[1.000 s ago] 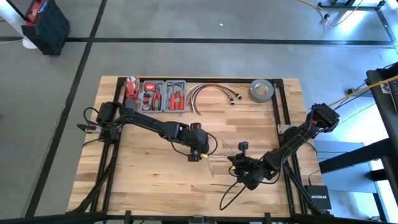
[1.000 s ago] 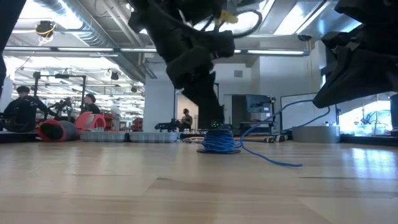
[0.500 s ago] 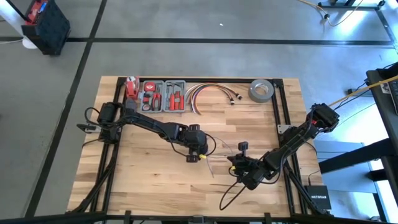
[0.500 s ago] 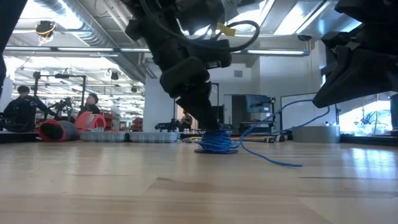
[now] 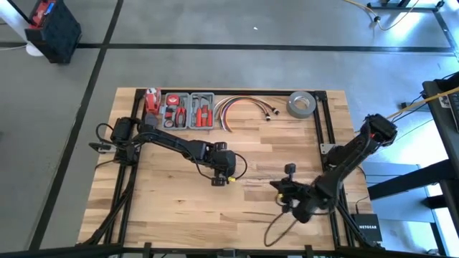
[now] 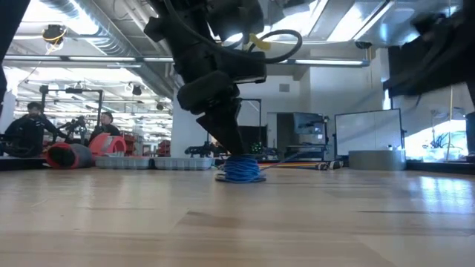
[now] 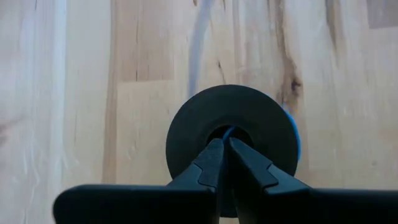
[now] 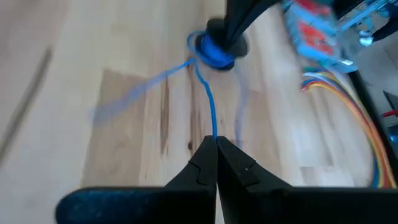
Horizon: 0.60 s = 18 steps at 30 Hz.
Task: Coil cords
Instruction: Uncoil the blue wire on the black spool
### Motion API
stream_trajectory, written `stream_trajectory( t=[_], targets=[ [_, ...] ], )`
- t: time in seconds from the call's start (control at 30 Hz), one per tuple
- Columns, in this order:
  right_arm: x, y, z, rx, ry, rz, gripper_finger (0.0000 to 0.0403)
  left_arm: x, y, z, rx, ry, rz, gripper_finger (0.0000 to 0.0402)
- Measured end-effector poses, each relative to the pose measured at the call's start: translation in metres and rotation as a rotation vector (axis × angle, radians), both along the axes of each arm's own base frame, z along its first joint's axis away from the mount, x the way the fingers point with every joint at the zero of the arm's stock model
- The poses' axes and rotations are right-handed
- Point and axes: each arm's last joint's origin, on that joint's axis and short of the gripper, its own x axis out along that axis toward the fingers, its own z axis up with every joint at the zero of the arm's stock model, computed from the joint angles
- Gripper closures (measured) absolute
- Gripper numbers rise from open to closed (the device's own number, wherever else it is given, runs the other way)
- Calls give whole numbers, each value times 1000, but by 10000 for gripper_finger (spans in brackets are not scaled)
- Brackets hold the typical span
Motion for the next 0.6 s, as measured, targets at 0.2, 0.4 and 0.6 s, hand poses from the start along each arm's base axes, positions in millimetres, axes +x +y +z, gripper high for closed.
stream_trajectory(
  t=[0.2, 0.4, 0.6],
  targets=[
    [-29, 14, 35, 58, -83, 35, 402, -4, 1, -2, -5, 41, 37, 384],
    [-47, 25, 73, 103, -151, 92, 402, -6, 0, -4, -9, 65, 41, 384],
    [-61, 30, 113, 90, -200, 136, 402, -6, -2, -4, -22, 59, 33, 384]
  ],
)
